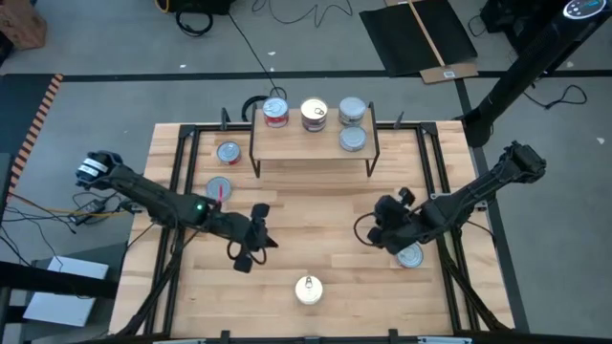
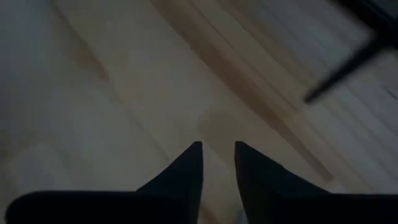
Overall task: Stack canned seafood by type on shelf
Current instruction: Put the blue pink tuna can on the shelf aligned with the other blue pink tuna can
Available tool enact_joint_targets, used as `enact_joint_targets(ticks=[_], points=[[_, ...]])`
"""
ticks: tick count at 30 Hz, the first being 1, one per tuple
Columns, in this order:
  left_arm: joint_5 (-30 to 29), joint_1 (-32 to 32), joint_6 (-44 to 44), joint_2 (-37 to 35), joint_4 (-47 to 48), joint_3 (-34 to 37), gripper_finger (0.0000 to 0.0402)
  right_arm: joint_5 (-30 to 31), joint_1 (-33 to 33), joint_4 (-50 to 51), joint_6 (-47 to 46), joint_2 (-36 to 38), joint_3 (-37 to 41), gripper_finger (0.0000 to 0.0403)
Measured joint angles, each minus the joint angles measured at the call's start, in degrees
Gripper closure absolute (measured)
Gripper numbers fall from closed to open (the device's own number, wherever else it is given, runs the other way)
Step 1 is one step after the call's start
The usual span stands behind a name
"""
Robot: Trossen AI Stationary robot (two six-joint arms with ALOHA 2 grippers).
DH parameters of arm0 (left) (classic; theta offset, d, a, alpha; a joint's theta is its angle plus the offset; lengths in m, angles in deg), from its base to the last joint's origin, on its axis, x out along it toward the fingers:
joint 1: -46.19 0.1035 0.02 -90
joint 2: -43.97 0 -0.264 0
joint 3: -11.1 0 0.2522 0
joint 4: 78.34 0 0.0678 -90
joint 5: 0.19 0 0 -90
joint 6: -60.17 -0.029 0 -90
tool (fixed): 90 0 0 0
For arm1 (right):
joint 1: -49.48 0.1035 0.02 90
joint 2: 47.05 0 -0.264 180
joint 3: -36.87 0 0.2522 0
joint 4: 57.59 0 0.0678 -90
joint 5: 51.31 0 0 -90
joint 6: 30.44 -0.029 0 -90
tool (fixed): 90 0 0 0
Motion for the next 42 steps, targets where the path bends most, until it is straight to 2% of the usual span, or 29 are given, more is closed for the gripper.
enact_joint_targets(ticks=[3,7,13,17,26,32,39,42], points=[[0.5,0.0,-0.2,0.3,-6.5,1.3,0.0394,-1.3,-0.9,3.6,-1.7,0.0,0.6,0.0279],[4.1,0.0,-0.2,0.3,-20.3,7.4,0.0394,-5.8,-2.5,3.1,-2.0,0.0,3.4,0.0253],[2.8,0.0,1.2,0.3,-33.5,14.7,0.0394,-10.6,-4.2,3.1,-4.6,0.0,6.9,0.0248],[1.6,0.0,1.3,0.3,-37.6,17.1,0.0394,-11.0,-5.1,2.4,-4.6,0.0,8.5,0.0251],[-0.1,0.0,1.5,0.3,-38.1,18.1,0.0394,-13.1,-8.0,0.3,-4.7,0.0,13.5,0.0255],[-0.2,0.0,1.5,0.3,-38.1,18.1,0.0394,-12.8,-9.2,-1.9,-3.9,0.1,14.8,0.0298],[-0.8,0.0,1.5,0.3,-38.1,18.1,0.0394,-14.4,-9.3,-4.3,0.7,0.0,13.0,0.0392],[-0.8,0.0,1.4,0.3,-38.1,18.1,0.0394,-16.7,-9.2,-6.0,3.5,-0.2,10.5,0.0393]])
